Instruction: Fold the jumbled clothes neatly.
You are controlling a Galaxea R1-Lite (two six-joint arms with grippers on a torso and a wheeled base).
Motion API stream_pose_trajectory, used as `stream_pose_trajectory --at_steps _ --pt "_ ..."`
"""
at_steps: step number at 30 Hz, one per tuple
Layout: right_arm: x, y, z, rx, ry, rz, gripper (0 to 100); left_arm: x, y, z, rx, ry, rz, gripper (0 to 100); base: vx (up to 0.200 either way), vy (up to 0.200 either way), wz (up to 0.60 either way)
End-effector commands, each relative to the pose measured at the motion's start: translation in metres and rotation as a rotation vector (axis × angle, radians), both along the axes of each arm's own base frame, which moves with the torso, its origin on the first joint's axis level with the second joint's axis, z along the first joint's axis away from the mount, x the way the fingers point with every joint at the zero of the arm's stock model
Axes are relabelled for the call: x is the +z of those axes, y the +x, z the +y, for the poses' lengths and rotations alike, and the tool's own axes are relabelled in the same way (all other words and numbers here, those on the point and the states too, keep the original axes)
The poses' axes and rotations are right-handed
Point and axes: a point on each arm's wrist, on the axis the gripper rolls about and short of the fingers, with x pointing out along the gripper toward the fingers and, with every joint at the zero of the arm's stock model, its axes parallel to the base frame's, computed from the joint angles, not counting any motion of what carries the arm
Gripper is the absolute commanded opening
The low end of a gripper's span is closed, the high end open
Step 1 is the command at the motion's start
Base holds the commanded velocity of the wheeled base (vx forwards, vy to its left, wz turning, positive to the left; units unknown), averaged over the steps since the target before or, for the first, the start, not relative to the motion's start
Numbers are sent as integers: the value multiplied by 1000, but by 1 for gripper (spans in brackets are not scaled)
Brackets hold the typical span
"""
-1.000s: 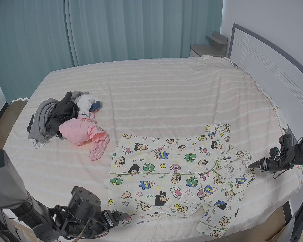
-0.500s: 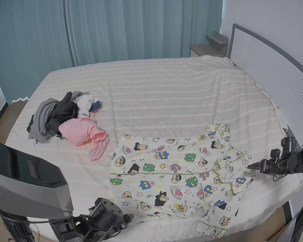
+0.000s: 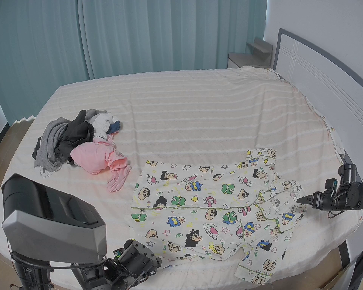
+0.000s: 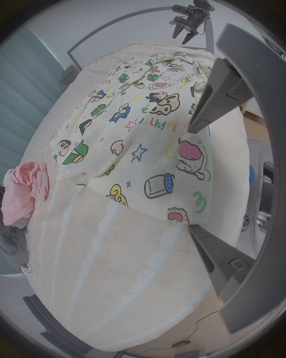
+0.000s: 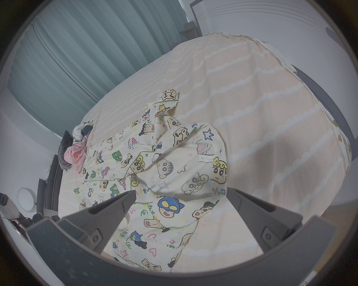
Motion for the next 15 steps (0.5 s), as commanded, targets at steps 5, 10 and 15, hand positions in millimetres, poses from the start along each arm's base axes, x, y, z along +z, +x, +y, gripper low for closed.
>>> stream_pose_trajectory --at_steps 5,10,15 --pt "5 -3 1 1 -4 -13 100 -7 2 -1 -19 37 5 0 0 0 0" --pt "3 -6 1 0 0 -4 100 -10 2 -1 -10 62 -1 0 0 0 0" --pt "3 -6 1 11 14 -8 100 -10 -1 2 -11 75 1 0 0 0 0"
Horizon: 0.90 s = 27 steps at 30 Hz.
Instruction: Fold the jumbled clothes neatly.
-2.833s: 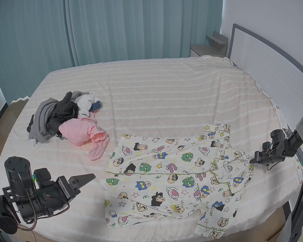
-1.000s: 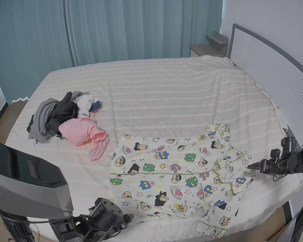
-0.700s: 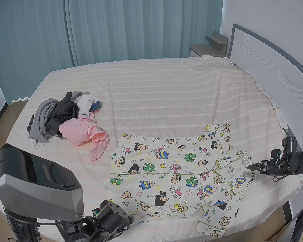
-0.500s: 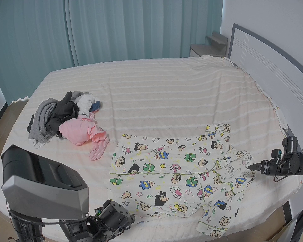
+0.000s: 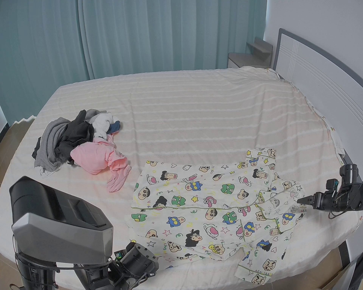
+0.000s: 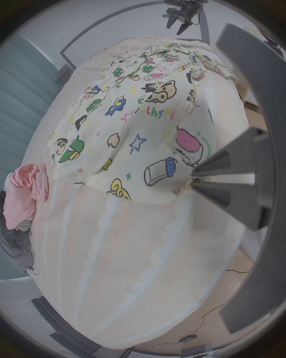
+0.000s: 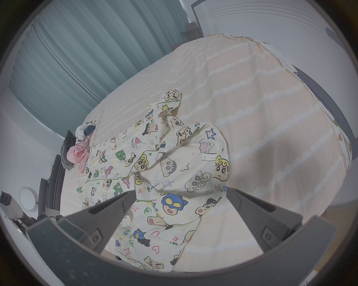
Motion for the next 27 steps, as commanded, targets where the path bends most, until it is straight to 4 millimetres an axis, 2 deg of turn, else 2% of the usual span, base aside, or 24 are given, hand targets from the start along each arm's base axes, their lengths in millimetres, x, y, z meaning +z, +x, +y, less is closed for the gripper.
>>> stream_pose_trajectory --at_steps 1,7,17,27 --pt "0 -1 0 2 4 -1 100 0 -3 3 2 15 2 0 0 0 0" --pt "-1 -2 0 1 5 4 100 8 -12 15 -24 60 4 0 0 0 0" --pt "-4 -6 0 -1 11 20 100 24 -16 39 -32 92 -9 0 0 0 0" --pt "-6 -8 0 -4 13 29 100 25 -17 43 -35 67 14 0 0 0 0"
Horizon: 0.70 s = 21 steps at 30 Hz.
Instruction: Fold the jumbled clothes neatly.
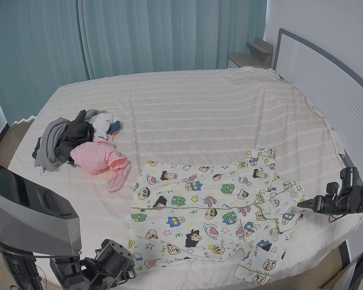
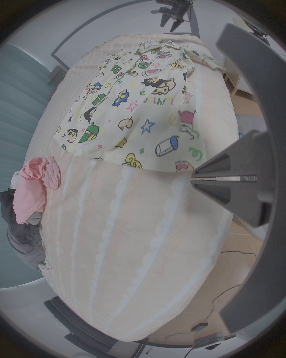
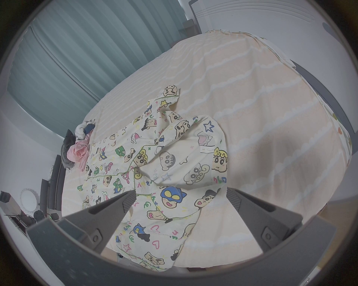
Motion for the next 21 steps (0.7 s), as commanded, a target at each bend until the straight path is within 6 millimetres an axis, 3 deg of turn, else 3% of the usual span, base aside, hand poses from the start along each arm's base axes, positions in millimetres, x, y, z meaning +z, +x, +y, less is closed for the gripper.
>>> stream_pose_trajectory --at_steps 1,9,21 --pt "-1 -1 0 -2 1 6 100 3 1 0 -7 -46 -3 0 0 0 0" --pt "-2 -27 10 44 50 27 100 19 4 -5 -9 -219 -75 0 0 0 0" --pt "-24 -65 26 115 56 158 100 25 10 -13 29 -329 -147 0 0 0 0"
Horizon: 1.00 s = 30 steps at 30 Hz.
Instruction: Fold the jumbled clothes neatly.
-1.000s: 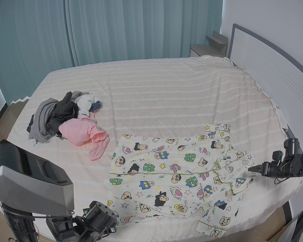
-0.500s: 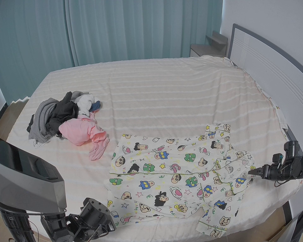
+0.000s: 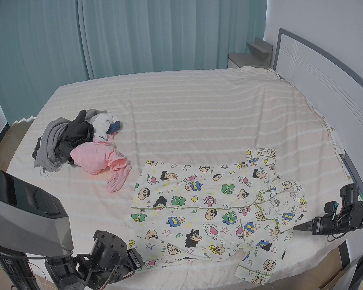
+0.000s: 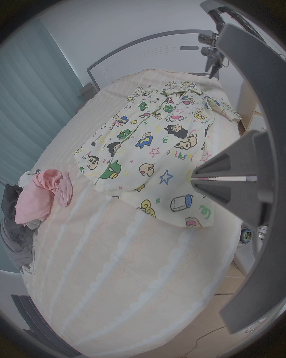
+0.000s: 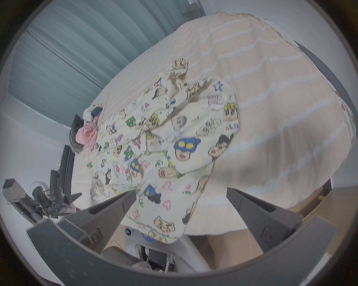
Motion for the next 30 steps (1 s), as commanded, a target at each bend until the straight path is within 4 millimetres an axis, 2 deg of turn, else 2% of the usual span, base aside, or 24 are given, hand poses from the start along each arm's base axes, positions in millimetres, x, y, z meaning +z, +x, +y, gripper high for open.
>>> stream_pose_trajectory --at_steps 1,7,15,21,27,30 --pt "-9 -16 7 34 4 54 100 1 0 -1 5 -12 -9 0 -200 0 0" --pt "-18 -25 18 76 19 118 100 0 2 -1 38 -34 1 0 -200 0 0" --pt "-32 -15 29 133 29 147 100 1 3 0 56 -54 -2 0 -200 0 0" --pt "-47 -2 43 130 66 165 100 5 8 2 79 -90 -41 0 0 0 0" --pt "-83 19 64 79 22 134 100 10 12 15 134 -148 -111 0 0 0 0" --pt "-91 26 68 73 30 82 100 7 12 16 132 -153 -120 0 0 0 0"
